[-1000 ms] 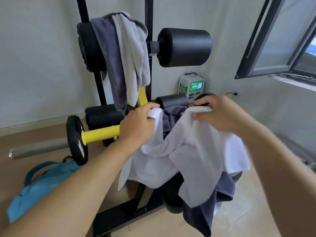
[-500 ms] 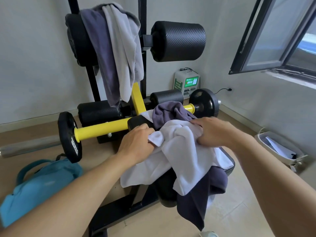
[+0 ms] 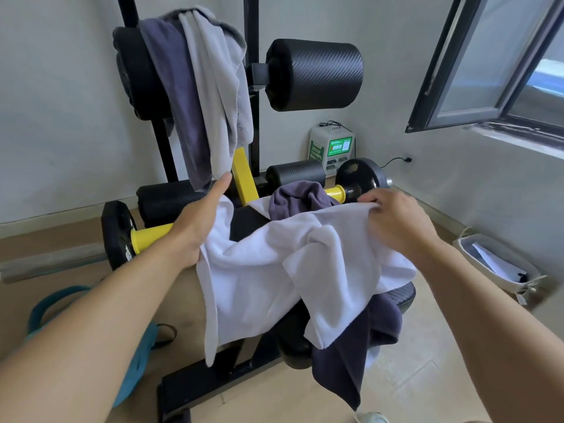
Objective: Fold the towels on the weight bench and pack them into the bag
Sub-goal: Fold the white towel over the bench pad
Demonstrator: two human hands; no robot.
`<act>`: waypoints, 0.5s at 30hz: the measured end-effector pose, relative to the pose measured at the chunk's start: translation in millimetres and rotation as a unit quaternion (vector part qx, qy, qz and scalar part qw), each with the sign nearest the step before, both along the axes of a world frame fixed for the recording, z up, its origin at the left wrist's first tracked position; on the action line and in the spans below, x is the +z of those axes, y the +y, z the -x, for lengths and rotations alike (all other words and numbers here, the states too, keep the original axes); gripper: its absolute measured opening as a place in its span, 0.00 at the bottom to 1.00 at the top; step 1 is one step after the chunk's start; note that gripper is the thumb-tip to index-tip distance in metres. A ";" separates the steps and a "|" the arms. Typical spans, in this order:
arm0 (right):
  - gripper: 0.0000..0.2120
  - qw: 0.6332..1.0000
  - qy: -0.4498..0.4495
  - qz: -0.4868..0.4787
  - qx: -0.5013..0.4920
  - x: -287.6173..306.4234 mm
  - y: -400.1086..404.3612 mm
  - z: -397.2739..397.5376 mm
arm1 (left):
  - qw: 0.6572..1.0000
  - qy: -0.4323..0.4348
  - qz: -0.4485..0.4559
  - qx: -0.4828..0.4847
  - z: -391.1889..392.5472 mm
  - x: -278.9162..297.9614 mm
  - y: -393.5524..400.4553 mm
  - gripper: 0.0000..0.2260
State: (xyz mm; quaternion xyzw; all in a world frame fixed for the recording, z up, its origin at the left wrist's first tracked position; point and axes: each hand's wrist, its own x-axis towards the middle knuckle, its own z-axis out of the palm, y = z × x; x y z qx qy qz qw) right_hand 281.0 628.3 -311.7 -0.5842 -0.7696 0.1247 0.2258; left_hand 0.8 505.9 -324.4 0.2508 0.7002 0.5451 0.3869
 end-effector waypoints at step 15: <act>0.13 0.855 0.360 0.253 0.274 26.4 -57.8 47.6 | 0.985 0.091 -0.122 -0.085 -33.3 11.4 6.5 0.33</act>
